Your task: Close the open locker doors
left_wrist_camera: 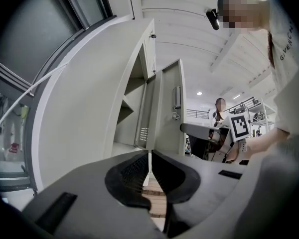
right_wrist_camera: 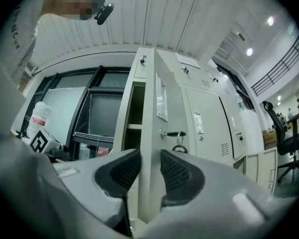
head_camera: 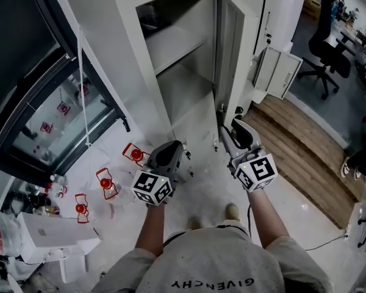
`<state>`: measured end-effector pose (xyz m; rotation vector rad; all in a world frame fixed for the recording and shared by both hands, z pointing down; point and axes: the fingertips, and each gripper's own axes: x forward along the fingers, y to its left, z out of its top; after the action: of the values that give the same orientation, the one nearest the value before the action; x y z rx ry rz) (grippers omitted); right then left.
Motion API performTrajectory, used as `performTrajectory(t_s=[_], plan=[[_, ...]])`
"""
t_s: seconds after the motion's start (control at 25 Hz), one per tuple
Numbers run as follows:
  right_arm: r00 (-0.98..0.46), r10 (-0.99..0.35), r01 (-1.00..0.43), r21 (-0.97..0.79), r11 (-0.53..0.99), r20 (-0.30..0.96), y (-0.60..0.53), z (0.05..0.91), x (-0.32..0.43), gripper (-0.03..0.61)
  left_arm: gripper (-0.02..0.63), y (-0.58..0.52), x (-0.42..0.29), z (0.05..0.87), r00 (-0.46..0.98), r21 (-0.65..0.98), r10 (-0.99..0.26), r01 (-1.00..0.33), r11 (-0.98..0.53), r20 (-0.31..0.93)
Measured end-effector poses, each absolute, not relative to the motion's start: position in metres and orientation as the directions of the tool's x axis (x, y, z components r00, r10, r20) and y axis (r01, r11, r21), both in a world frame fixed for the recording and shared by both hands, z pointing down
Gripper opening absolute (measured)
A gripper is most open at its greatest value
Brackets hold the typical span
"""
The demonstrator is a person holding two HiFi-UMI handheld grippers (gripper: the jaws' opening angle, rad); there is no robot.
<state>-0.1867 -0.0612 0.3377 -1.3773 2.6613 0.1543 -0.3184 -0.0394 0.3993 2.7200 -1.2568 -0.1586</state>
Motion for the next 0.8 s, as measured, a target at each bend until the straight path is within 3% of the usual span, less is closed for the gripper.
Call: performTrajectory(t_s=[0.8], plan=[[-0.581,-0.795,-0.806,-0.01,0.591,-0.176,-0.072,0.339,-0.244,0.135,0.017,-0.033,-0.373,0.405,0.585,0.185,-0.81,-0.792,-0.581,-0.039]])
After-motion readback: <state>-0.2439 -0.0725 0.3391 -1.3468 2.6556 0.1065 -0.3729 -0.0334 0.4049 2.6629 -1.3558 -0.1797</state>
